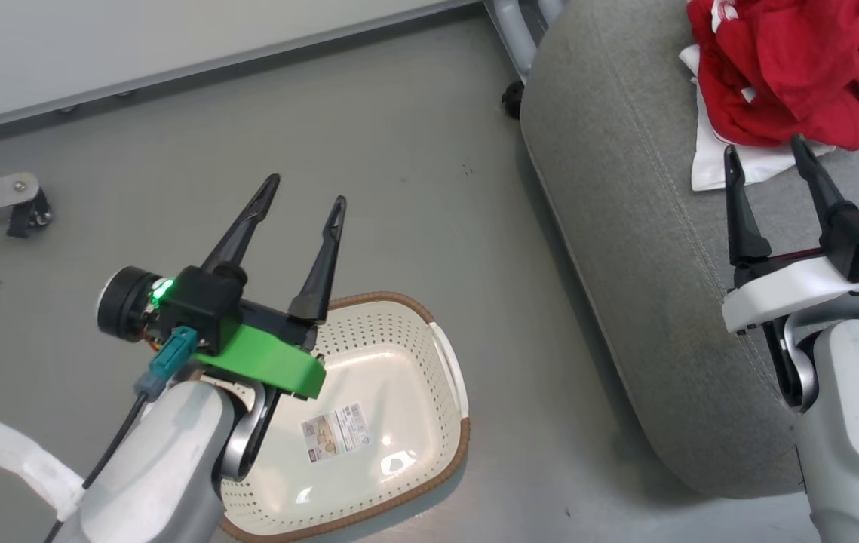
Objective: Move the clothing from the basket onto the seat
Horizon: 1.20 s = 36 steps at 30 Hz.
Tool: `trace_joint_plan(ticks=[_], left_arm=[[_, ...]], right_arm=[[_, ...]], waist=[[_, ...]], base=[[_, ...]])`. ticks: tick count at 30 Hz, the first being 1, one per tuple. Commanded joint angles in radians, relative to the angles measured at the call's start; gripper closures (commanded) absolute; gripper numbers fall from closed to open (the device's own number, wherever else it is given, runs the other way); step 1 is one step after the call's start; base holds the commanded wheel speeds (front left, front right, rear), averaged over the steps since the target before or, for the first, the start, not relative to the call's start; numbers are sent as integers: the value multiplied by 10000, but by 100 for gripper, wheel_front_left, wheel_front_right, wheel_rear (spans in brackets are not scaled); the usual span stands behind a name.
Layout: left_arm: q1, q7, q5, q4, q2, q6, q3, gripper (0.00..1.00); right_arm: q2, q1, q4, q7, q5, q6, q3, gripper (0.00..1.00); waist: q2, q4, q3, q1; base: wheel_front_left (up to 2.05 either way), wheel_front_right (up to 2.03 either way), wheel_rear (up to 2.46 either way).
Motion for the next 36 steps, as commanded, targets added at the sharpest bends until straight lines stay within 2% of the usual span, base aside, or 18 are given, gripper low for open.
trace_joint_plan(ticks=[1,4,12,20,27,36], left_arm=[[381,-27,-40,-22,30,67,288,0],[924,-23,0,-72,-8,124,1006,0],[2149,-17,362,-21,-460,-53,2630,0],[3332,-16,962,-130,-932,-308,3906,0],[4203,-18,1412,-210,-1297,-669,4701,0],[4620,-18,1862,-6,-1743,-1227,5099,0]], right_arm=[[41,251,-77,-28,71,-11,81,0],[161,435,-144,-29,137,-11,381,0],[410,726,-180,-29,225,-11,844,0],[671,1669,-611,-29,312,-11,702,0],[808,2957,-1265,-29,267,-11,498,0],[867,4179,-1840,-28,445,-11,277,0]], waist=[[80,728,-746,1],[80,956,-999,1],[80,1519,-1623,1],[80,1841,-2303,1],[80,2033,-2686,1],[80,2286,-2897,1]], base=[[0,0,0],[0,0,0],[0,0,0],[0,0,0],[0,0,0],[0,0,0]])
